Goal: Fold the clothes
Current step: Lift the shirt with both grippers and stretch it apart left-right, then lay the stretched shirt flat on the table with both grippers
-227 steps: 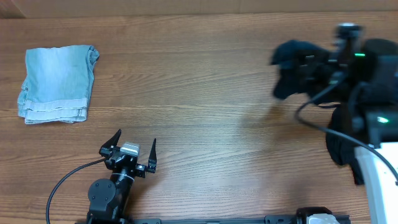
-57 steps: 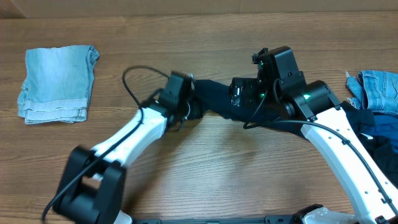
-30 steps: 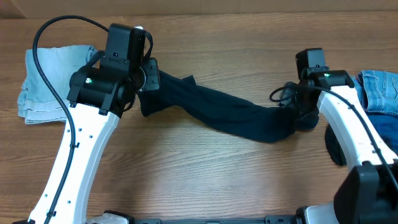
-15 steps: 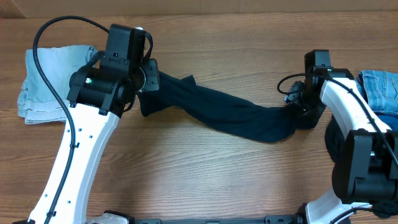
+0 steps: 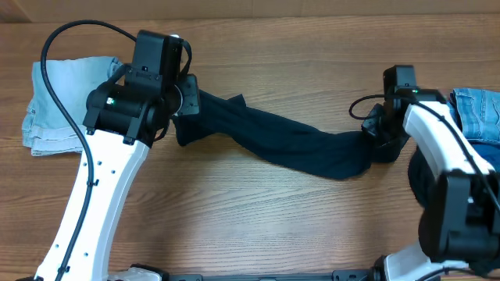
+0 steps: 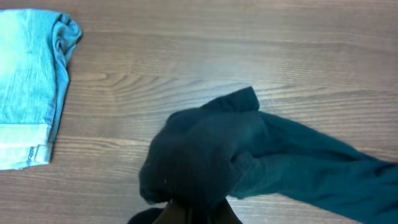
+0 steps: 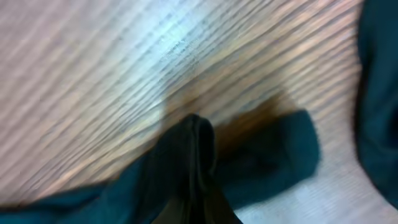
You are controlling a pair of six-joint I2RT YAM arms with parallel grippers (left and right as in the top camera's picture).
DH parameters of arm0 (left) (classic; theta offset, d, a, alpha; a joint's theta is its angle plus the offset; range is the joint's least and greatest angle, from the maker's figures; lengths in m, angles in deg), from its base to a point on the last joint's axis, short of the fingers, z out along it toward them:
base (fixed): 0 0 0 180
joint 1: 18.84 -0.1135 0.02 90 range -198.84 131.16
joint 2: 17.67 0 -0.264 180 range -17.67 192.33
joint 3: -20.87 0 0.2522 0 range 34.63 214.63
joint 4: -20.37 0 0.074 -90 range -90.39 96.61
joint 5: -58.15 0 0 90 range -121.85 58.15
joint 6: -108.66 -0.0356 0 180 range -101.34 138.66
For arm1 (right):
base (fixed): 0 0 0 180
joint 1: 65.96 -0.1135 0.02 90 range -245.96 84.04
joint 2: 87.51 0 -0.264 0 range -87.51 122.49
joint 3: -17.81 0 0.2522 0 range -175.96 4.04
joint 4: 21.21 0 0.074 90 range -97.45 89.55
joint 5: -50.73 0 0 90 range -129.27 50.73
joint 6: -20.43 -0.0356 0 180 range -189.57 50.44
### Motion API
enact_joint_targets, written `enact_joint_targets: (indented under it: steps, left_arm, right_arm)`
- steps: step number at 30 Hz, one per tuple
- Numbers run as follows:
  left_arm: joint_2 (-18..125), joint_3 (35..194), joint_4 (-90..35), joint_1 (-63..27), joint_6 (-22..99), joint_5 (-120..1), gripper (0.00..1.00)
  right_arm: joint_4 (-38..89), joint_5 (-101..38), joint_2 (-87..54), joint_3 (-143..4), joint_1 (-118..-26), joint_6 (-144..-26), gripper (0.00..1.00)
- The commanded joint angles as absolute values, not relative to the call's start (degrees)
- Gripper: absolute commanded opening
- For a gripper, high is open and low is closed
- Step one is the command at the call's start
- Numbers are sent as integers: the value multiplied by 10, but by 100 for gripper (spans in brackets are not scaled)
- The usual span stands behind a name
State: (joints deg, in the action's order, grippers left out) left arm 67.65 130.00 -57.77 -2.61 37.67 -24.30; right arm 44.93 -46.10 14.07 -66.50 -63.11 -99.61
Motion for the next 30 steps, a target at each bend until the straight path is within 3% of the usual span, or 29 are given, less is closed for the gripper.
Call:
enact_joint_targets:
  steps: [1, 5, 13, 19, 25, 30]
  left_arm:
    - [673, 1382, -602, -28, 364, -239, 5]
    - [673, 1437, -639, -28, 334, -228, 10]
    - [657, 1458, -680, -44, 350, -161, 5]
    - [612, 1544, -723, -66, 334, -192, 4]
    - [564, 1610, -768, -66, 333, -193, 4]
    - [525, 1630, -822, -66, 333, -188, 4]
  right_arm:
    - [487, -467, 16, -722, -632, -996, 4]
    - [490, -467, -104, -726, -632, -992, 4]
    - [455, -432, -222, -726, -632, -894, 4]
    - [363, -272, -337, -728, -632, -787, 4]
    - [385, -348, -417, -758, -632, -807, 4]
    - [481, -443, -422, -799, -632, -840, 4]
